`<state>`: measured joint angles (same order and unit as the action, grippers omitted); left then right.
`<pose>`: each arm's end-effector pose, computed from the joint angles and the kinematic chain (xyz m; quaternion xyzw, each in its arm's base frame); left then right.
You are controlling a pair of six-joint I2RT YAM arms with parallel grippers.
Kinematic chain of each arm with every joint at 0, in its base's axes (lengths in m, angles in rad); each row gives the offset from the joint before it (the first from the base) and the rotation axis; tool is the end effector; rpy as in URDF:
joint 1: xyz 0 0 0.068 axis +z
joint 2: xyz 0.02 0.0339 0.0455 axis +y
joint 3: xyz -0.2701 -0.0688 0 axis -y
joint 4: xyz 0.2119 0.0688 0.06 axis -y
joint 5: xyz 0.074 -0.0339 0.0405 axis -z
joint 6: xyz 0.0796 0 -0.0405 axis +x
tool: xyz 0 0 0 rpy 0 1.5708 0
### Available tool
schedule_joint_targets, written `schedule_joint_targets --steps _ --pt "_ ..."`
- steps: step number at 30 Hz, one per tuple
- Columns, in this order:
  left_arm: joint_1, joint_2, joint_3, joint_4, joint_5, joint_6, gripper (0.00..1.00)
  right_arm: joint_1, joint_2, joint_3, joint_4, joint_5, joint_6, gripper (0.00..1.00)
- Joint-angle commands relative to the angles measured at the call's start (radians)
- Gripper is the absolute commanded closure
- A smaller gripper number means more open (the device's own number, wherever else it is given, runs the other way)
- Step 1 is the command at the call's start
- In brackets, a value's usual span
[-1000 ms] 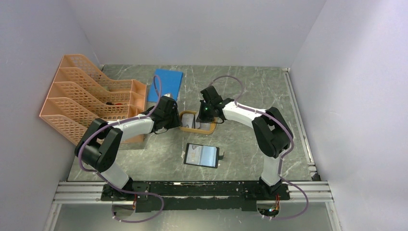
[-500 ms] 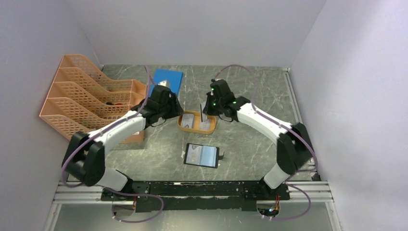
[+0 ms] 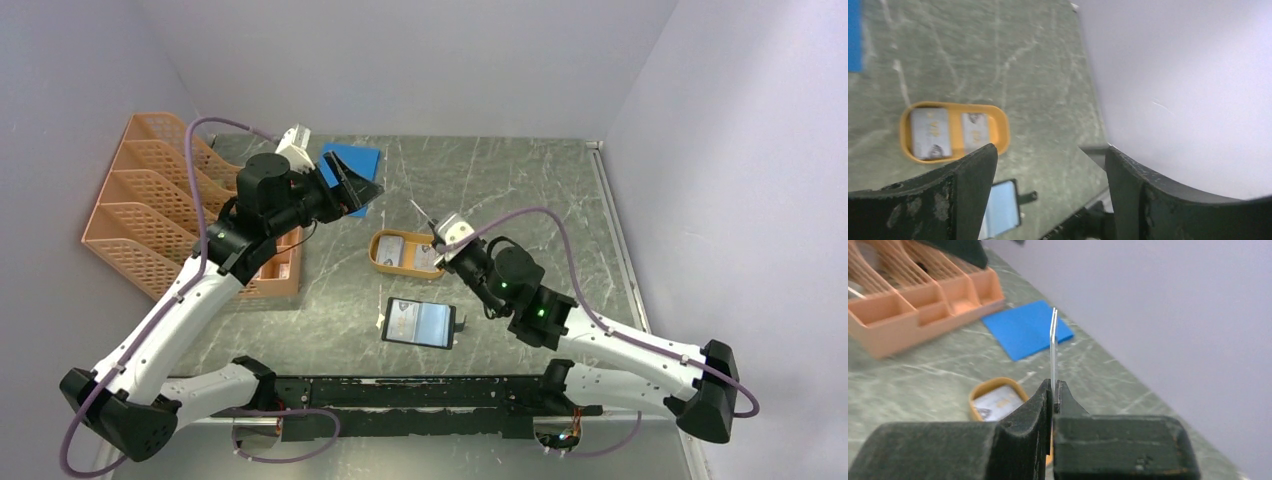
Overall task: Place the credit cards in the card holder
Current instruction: Pick up the credit card from the storage box.
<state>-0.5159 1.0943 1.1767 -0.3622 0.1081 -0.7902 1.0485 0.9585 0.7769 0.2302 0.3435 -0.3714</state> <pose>0.2128 -0.1306 0.3885 -0.0769 0.7946 -0.3993 0.4509 0.1394 0.1884 0.3625 -0.3491 0.5960 0.1258 0.7121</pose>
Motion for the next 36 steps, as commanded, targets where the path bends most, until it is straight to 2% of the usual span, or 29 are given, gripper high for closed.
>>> schedule_joint_targets --steps 1,6,10,18,21,26,36 --pt "0.01 -0.034 0.016 0.031 0.226 -0.148 0.12 0.033 -0.041 -0.102 0.279 0.133 -0.374 1.0" --pt "0.01 -0.003 -0.057 0.181 0.446 -0.285 0.04 0.096 -0.048 -0.22 0.532 0.134 -0.657 1.0" --pt "0.01 0.024 -0.07 0.229 0.528 -0.315 0.04 0.127 -0.026 -0.276 0.674 0.088 -0.856 1.0" --pt "0.01 0.067 -0.066 0.284 0.593 -0.311 0.09 0.183 0.012 -0.256 0.659 0.034 -0.98 1.0" --pt "0.01 0.086 -0.071 0.307 0.608 -0.316 0.16 0.195 0.028 -0.251 0.664 0.031 -0.986 1.0" --pt "0.008 0.095 -0.093 0.354 0.626 -0.336 0.39 0.202 0.042 -0.249 0.666 0.027 -0.981 1.0" --pt "-0.005 0.111 -0.143 0.443 0.68 -0.355 0.67 0.213 0.043 -0.237 0.637 0.017 -0.994 1.0"
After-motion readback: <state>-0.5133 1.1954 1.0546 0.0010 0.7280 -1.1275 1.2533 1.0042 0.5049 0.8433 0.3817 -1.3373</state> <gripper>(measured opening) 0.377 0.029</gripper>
